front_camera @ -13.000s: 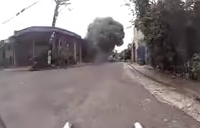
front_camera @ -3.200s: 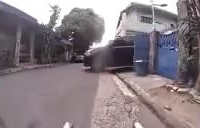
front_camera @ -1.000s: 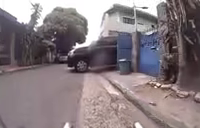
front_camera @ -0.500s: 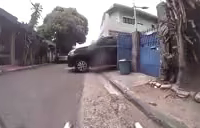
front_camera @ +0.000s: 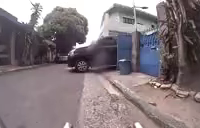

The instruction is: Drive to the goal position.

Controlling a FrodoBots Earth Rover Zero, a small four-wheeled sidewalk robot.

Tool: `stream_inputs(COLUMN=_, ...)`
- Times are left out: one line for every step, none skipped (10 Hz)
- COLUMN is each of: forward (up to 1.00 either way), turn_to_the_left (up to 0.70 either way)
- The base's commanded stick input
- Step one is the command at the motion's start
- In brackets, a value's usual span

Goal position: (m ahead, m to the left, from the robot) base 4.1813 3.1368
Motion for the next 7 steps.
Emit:
stream_inputs(forward=0.04, turn_to_the_left=0.0)
stream_inputs(forward=0.04, turn_to_the_left=0.0)
stream_inputs(forward=0.04, turn_to_the_left=0.0)
stream_inputs(forward=0.04, turn_to_the_left=0.0)
stream_inputs(forward=0.04, turn_to_the_left=0.0)
stream_inputs(forward=0.04, turn_to_the_left=0.0)
stream_inputs(forward=0.04, turn_to_the_left=0.0)
